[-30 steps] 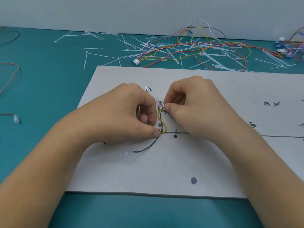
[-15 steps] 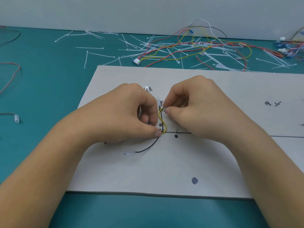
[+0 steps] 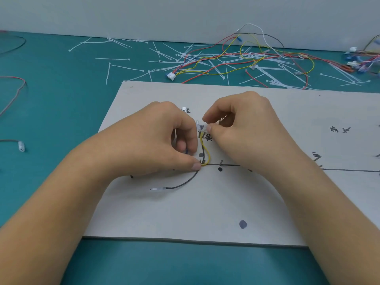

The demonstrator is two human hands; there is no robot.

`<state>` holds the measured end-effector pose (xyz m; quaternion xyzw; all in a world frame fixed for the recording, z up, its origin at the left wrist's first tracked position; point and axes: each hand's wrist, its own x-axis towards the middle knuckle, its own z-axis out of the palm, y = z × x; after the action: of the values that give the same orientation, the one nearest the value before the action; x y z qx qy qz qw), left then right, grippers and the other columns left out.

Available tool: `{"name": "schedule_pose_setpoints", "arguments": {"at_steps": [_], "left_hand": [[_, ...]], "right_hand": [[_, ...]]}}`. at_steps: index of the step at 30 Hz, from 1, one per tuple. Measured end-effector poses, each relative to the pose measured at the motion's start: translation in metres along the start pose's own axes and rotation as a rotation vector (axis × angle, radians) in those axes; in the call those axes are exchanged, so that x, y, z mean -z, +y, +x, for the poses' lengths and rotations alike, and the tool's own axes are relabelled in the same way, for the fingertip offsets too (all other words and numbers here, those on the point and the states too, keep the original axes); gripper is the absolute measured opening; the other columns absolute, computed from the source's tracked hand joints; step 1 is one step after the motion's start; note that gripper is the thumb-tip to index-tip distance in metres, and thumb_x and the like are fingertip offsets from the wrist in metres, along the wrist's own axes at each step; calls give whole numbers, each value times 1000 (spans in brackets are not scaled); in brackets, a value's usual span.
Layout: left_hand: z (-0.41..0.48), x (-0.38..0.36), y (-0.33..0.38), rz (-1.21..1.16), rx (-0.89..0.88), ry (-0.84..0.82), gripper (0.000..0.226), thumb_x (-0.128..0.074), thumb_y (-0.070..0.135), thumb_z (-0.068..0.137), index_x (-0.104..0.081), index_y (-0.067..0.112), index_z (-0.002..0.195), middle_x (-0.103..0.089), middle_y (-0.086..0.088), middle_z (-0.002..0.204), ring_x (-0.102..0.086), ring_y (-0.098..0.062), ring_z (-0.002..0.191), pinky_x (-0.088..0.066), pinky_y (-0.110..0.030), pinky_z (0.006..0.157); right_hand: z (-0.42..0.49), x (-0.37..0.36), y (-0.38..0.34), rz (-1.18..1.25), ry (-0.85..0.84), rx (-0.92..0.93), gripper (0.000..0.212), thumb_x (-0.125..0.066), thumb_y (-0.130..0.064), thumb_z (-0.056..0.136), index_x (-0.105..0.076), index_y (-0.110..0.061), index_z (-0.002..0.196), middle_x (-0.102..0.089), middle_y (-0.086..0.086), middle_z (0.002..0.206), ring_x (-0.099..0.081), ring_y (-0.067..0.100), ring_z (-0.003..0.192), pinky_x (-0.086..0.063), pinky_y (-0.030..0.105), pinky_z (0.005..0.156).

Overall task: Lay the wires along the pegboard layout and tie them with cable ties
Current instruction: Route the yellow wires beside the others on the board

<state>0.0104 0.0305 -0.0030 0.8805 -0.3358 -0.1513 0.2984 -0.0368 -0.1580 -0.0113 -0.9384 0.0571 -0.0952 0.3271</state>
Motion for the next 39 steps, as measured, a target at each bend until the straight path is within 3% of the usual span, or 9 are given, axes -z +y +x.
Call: {"name": "schedule_pose_setpoints", "arguments": {"at_steps": [3,9,14,19,26,31,33,36,39], "left_hand": [[-1,2,-1,-6,-4,-2,26,-93,43,64,-74,32,78,-68,13,69,-52,-2,51,-43,-14,49],[-1,3,-1,-14,-7,-10,29,-92,49,63,-74,35,80,-68,15,71,-52,-3,53,-44,-16,50],[-3,6,-1,-45,-9,-23,31,-90,52,62,-74,36,83,-68,15,71,-52,-3,54,-45,-17,50],[-4,9,-3,-52,-1,-27,29,-91,48,64,-75,35,84,-68,14,71,-51,-2,53,-44,-16,50],[-2,3,0,-27,9,-20,22,-91,42,67,-75,32,78,-67,15,68,-51,-2,52,-45,-16,51],[0,2,-1,-35,22,-10,24,-92,42,66,-75,31,78,-68,13,67,-53,-3,51,-43,-14,50],[0,2,-1,-26,21,-9,23,-92,41,66,-75,31,77,-68,13,67,-53,-3,51,-43,-13,50],[1,2,-1,-23,19,-10,23,-93,40,66,-75,32,77,-68,13,67,-53,-3,51,-42,-13,50],[1,3,-1,-26,18,-9,23,-92,41,66,-75,34,78,-68,13,67,-53,-3,51,-42,-13,49]], "right_hand": [[-2,0,-2,-11,-18,8,25,-66,-11,84,-77,-28,98,-70,-16,88,-62,-5,76,-41,-1,62],[-4,3,-5,0,-21,31,30,-61,-8,82,-77,-29,98,-61,-23,78,-53,-18,71,-34,-6,61],[-5,7,-6,-2,-40,55,36,-58,-4,78,-76,-29,97,-69,-17,93,-57,-9,76,-36,-4,64],[-5,8,-4,50,-14,48,24,-62,-9,80,-76,-27,89,-63,-21,77,-60,-8,71,-39,2,50],[1,5,5,55,-20,-9,11,-70,-17,85,-74,-26,79,-68,-11,68,-61,0,66,-40,6,52],[3,8,2,258,4,-68,17,-74,-7,81,-73,-23,78,-72,-2,73,-69,15,67,-60,37,69],[3,8,0,289,16,-73,20,-73,-3,79,-73,-23,75,-73,0,73,-71,22,70,-62,43,73],[3,5,-2,315,19,-83,24,-71,1,77,-72,-22,70,-72,0,68,-70,21,68,-61,40,69],[5,1,-1,310,32,-86,24,-68,2,74,-72,-20,67,-67,-5,59,-61,10,55,-48,24,52]]}}
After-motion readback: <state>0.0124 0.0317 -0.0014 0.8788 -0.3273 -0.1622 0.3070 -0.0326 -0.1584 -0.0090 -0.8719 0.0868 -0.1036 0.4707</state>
